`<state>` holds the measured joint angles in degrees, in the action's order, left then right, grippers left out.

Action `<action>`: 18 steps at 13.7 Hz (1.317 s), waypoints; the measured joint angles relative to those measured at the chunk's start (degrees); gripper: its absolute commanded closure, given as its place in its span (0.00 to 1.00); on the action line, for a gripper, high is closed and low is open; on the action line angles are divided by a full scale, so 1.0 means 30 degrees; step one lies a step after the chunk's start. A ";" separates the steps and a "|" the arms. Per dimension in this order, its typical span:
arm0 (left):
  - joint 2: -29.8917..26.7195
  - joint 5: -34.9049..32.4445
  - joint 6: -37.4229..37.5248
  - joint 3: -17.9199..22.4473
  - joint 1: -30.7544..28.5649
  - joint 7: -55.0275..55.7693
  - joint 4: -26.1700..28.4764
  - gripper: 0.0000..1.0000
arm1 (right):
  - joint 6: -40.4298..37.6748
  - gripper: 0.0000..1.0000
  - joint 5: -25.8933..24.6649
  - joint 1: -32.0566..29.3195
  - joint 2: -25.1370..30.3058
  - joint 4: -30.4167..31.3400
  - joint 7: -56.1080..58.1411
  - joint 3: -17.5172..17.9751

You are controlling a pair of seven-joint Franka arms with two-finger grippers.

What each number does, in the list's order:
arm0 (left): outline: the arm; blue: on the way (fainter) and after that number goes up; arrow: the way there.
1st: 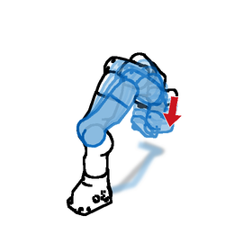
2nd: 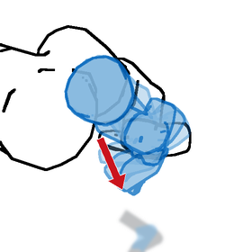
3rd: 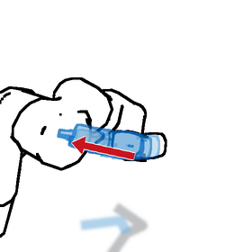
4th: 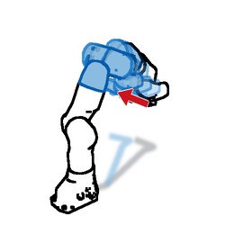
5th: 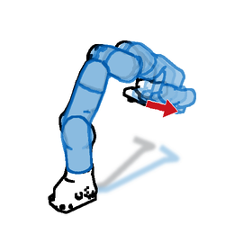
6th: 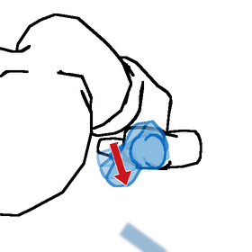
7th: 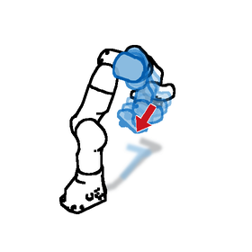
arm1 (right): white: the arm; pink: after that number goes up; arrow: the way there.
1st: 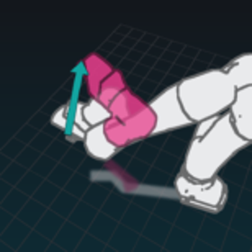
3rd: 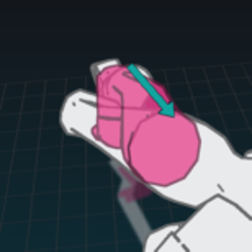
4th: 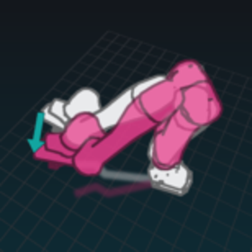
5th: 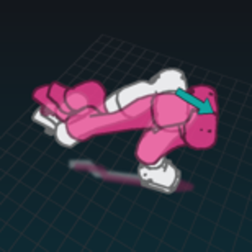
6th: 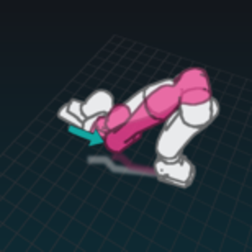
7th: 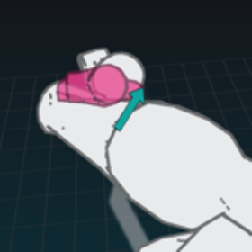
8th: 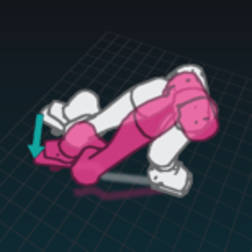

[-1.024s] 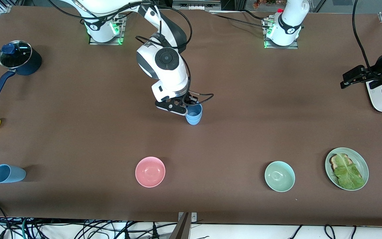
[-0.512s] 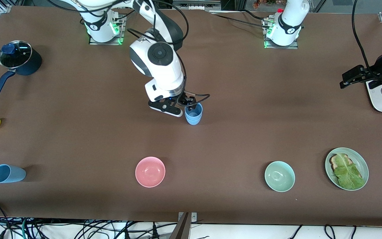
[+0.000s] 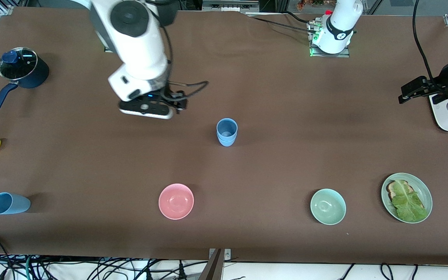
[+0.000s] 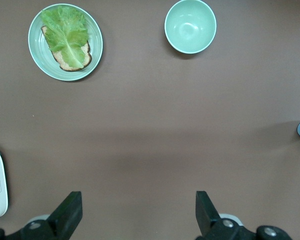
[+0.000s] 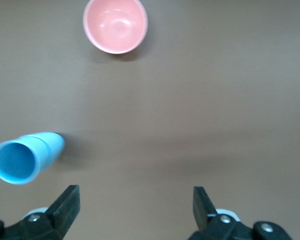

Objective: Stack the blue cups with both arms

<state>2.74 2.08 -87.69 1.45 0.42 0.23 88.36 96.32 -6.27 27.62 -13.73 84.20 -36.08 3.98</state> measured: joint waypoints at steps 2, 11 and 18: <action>0.0000 0.0001 0.0002 -0.0002 0.0004 0.0000 0.0000 0.00 | -0.2054 0.00 0.0952 -0.0029 0.1247 0.0002 0.3949 -0.2474; 0.0000 0.0002 0.0004 -0.0010 0.0006 0.0000 -0.0001 0.00 | -0.3734 0.00 0.2395 -0.0244 0.2312 0.0877 1.2856 -0.9514; -0.0001 0.0003 0.0004 -0.0010 0.0007 0.0000 -0.0001 0.00 | -0.3582 0.00 0.1343 -0.6192 0.2745 0.0962 1.2440 -0.3703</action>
<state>2.74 2.09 -87.68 1.42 0.44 0.23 88.36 85.57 -2.24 9.04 -5.49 87.09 1.24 -7.13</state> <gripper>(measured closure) 0.000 0.000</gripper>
